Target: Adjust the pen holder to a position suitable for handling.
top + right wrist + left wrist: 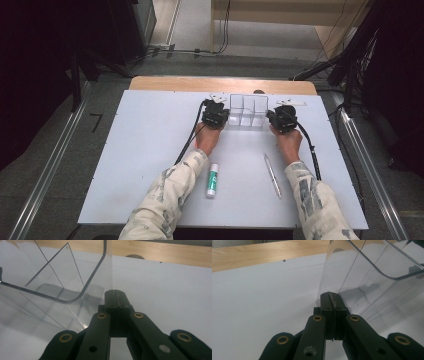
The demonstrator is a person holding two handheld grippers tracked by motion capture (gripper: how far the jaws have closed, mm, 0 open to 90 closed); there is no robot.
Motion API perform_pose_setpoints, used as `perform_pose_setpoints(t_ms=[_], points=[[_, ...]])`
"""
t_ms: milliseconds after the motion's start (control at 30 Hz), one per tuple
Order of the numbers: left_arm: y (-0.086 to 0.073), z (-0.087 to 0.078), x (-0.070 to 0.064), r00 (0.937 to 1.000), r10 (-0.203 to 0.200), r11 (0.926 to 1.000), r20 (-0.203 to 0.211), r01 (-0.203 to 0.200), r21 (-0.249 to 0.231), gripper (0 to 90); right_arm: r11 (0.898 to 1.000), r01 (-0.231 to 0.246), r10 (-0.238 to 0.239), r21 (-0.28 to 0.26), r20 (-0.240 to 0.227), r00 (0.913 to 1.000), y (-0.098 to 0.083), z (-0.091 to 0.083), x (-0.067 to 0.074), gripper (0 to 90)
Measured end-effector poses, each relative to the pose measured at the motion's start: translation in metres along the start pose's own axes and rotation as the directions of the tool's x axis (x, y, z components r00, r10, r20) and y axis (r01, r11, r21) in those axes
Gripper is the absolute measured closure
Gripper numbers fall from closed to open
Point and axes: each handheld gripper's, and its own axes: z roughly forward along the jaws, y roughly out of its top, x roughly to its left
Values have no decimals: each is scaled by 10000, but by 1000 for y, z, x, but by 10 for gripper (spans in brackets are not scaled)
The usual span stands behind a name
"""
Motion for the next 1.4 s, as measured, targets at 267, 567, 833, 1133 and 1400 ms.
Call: perform_pose_setpoints(t_ms=[267,567,833,1133,1400], points=[[-11,-16,4,9999,-120,9999,74,120,70,900,9996,279,-279,3,-354,9990,-7,-11,15,882],[-28,-38,6,10000,1,9995,-6,-1,331,900,9988,494,-496,-44,-697,9963,-14,-23,29,882],[-37,-47,6,9999,112,9987,-69,-108,506,900,9983,572,-576,-62,-945,9939,-15,-31,37,882],[-45,-57,10,10000,-25,9979,23,24,645,900,9981,606,-614,-105,-1245,9903,-23,-39,45,882],[-48,-62,14,10000,-2,9975,-39,5,701,900,9977,647,-669,-200,-1461,9870,-24,-42,52,881]])
